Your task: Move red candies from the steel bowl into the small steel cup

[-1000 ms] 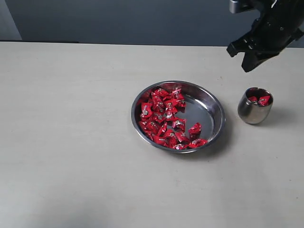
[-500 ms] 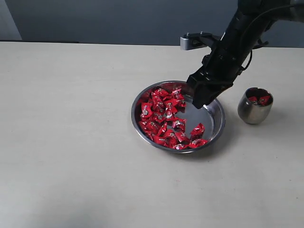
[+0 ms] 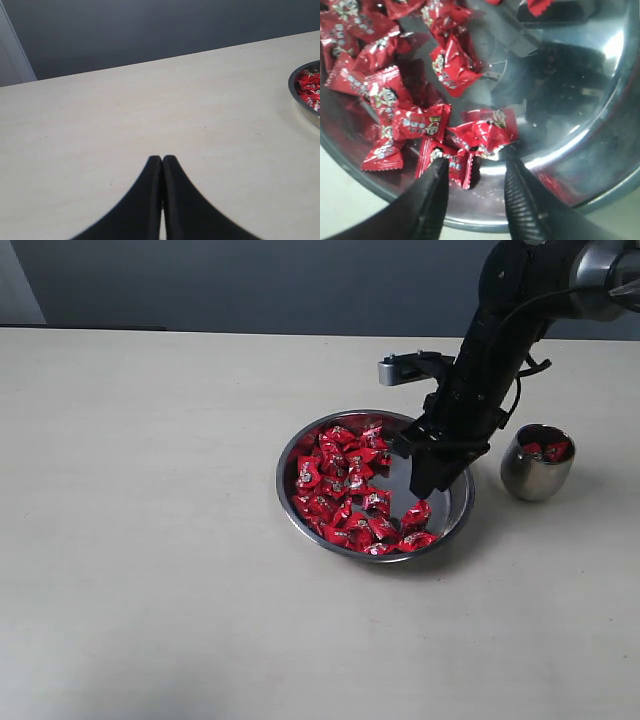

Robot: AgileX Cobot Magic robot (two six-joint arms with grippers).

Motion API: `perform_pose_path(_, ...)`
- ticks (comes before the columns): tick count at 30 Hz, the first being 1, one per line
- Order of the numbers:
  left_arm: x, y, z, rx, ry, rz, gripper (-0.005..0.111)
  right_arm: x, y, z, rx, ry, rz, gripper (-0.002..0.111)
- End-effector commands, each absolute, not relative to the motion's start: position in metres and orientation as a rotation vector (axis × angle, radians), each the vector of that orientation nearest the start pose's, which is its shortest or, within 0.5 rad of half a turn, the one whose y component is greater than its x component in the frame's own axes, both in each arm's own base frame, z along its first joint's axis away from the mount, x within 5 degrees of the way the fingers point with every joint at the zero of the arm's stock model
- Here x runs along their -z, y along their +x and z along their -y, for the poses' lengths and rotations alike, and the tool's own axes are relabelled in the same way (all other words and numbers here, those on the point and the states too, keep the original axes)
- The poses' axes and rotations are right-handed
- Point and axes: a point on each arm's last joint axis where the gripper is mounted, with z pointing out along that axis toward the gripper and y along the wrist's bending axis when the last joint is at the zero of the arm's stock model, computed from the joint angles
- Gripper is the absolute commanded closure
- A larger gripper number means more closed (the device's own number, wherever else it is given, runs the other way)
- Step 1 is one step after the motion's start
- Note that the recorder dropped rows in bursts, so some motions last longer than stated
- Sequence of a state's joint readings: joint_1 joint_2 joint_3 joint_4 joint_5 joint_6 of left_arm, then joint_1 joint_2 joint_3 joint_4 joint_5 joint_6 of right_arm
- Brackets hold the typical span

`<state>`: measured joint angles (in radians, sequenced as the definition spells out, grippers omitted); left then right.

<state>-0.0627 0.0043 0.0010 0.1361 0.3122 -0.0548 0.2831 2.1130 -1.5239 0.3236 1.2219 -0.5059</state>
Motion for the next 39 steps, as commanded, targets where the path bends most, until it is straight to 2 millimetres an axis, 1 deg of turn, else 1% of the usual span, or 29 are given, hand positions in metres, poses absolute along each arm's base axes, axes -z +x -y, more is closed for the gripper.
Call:
perform_pose_path(1,-0.186,0.054,0.000,-0.034,0.098,-1.787,0.106,-0.143,0.375,-0.135,-0.495,-1.028,-3.093,0.071)
perform_pose_path(8,-0.186,0.054,0.000,-0.034,0.098,-1.787,0.106,-0.131,0.375,-0.136,-0.502,-1.026,-3.126,0.071)
perform_pose_path(16,-0.186,0.054,0.000,-0.034,0.098,-1.787,0.106,-0.127,0.375,-0.136,-0.516,-1.020,-3.135,0.071)
perform_pose_path(23,-0.186,0.054,0.000,-0.034,0.098,-1.787,0.106,-0.125,0.374,-0.151,-0.476,-1.065,-3.082,0.071)
perform_pose_path(27,-0.186,0.054,0.000,-0.034,0.098,-1.787,0.106,-0.124,0.371,-0.158,-0.420,-1.133,-3.072,0.071)
perform_pose_path(33,-0.186,0.054,0.000,-0.034,0.098,-1.787,0.106,-0.123,0.371,-0.157,-0.384,-1.124,-3.078,0.072)
perform_pose_path(34,-0.186,0.054,0.000,-0.034,0.098,-1.787,0.106,-0.123,0.371,-0.157,-0.371,-1.125,-3.081,0.074)
perform_pose_path(39,-0.186,0.054,0.000,-0.034,0.098,-1.787,0.106,-0.123,0.373,-0.156,-0.353,-1.124,-3.067,0.102)
